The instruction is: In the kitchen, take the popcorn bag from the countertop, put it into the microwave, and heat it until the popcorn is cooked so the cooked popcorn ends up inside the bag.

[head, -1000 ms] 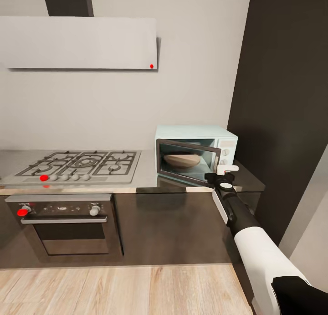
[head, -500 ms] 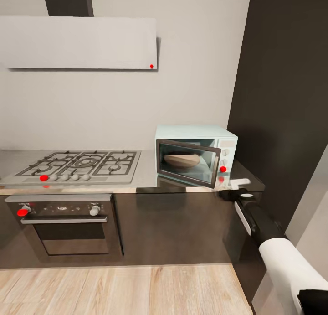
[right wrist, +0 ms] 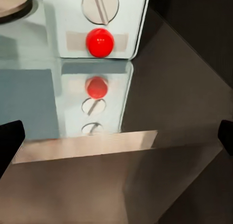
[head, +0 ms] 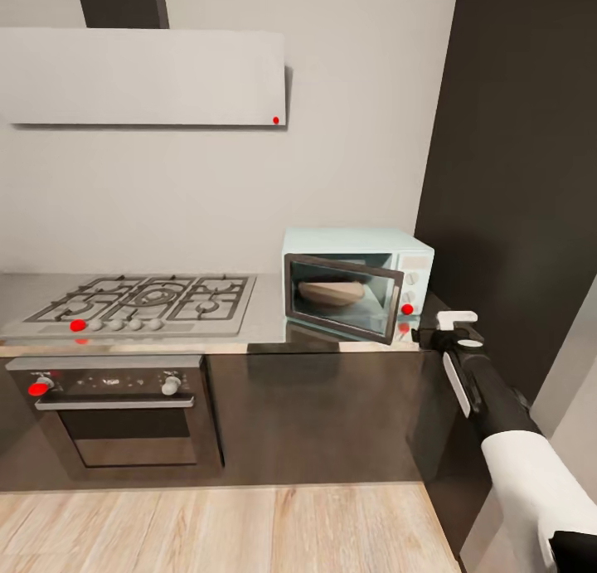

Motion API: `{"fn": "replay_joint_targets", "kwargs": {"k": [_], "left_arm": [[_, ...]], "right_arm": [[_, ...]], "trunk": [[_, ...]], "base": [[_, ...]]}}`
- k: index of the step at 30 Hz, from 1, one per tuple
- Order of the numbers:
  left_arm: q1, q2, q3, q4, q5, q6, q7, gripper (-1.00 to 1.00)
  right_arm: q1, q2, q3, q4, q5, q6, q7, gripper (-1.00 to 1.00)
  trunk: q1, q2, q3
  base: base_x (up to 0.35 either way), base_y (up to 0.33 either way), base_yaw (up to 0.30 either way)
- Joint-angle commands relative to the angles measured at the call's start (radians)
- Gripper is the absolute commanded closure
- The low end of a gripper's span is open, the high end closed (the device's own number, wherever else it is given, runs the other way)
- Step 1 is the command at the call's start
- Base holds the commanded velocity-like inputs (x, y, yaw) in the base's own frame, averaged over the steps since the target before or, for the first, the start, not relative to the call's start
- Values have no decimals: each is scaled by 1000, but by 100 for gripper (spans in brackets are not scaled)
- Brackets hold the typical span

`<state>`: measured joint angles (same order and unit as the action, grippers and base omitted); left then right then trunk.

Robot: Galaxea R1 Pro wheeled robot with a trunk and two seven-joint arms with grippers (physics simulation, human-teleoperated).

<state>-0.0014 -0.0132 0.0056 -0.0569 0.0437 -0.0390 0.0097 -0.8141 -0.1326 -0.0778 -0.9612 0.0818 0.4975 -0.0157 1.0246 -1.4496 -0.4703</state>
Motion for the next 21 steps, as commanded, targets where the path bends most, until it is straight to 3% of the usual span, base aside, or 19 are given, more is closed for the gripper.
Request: {"fn": "replay_joint_targets", "kwargs": {"k": [1,18,21], "left_arm": [[0,0,0,0,5,-2,1,-100],[0,1,0,0,5,-2,1,-100],[0,1,0,0,5,-2,1,-100]], "right_arm": [[0,0,-1,-2,9,5,2,-100],[0,4,-2,-1,5,-5,12,-100],[0,1,-2,-1,4,-5,58,-100]], "trunk": [[0,0,-1],[0,0,-1],[0,0,-1]], "base": [[273,0,0],[316,0,0],[159,0,0]]}}
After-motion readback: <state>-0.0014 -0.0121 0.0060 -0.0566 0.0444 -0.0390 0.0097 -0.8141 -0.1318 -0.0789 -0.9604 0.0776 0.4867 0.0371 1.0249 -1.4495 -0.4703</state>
